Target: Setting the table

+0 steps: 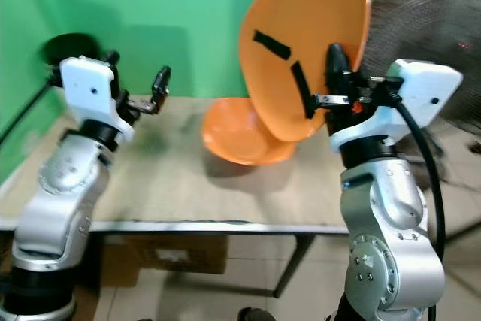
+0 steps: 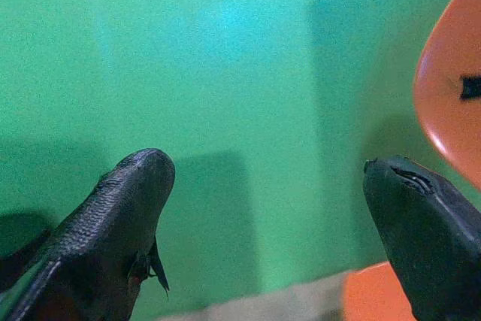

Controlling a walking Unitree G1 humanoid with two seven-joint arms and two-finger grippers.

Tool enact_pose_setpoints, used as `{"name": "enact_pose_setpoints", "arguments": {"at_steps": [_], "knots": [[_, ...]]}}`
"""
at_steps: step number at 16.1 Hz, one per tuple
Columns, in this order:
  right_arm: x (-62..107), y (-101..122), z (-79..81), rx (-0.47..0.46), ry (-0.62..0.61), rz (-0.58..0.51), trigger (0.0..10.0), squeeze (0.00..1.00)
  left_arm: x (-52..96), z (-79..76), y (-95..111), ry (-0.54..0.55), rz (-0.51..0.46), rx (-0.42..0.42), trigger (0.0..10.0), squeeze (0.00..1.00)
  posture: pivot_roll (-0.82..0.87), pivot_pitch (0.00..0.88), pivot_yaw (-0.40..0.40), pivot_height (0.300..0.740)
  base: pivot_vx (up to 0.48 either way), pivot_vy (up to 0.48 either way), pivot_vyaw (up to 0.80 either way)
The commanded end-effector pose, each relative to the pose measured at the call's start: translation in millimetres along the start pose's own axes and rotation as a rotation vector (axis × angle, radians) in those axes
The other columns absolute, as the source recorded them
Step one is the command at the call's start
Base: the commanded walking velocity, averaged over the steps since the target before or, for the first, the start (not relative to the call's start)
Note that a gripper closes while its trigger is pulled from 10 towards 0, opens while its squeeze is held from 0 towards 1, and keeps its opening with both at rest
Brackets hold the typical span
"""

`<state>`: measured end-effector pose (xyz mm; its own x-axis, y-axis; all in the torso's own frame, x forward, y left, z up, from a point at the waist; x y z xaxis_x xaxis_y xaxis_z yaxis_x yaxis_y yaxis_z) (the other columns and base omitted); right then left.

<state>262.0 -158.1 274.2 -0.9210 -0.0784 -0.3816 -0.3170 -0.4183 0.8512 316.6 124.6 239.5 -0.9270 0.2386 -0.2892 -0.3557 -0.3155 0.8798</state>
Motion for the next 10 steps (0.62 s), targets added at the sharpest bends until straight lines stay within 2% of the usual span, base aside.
{"name": "enact_pose_setpoints", "arguments": {"at_steps": [1,3,6,8,10], "knots": [[1.3,7.0,1.1,0.006,0.002,-0.034,10.0,0.0,-1.0,-5.9,3.6,-0.045,-0.013,-0.026,10.0,0.0,0.02,0.0,-0.024,0.74,0.0,0.0,-0.8],[6.3,11.2,-8.6,0.049,-0.045,-0.044,10.0,0.0,-5.4,-3.2,1.1,-0.062,0.009,-0.04,10.0,0.0,0.0,0.0,0.008,0.74,0.0,0.0,-0.8],[15.1,7.6,-23.7,0.114,-0.105,0.018,10.0,0.0,-1.3,4.5,-16.7,-0.063,0.09,-0.06,10.0,0.0,-0.01,0.0,0.018,0.74,0.0,0.0,-0.8],[18.0,2.5,-26.0,0.154,-0.09,0.071,10.0,0.0,1.8,11.1,-18.6,-0.04,0.102,-0.057,10.0,0.0,-0.01,0.0,0.014,0.74,0.0,0.0,-0.8],[18.0,-1.5,-27.3,0.204,-0.083,0.091,10.0,0.0,2.2,10.9,-16.3,-0.035,0.1,-0.039,10.0,0.0,0.0,0.0,0.017,0.74,0.0,0.0,-0.79]]}}
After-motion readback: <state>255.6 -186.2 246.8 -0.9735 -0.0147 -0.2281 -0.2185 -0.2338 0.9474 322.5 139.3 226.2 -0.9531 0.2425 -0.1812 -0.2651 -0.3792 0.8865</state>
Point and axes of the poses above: a point about 5 cm out from each wrist's last joint towards the gripper, its own x axis pointing back from the gripper into the wrist, its own y axis along the axis of the wrist's last joint, z = x × y, the point moved 3 cm from there along -x, pointing out of the wrist towards the gripper, and after that the axes turned 12 degrees about -x, right-handed, at the moved point
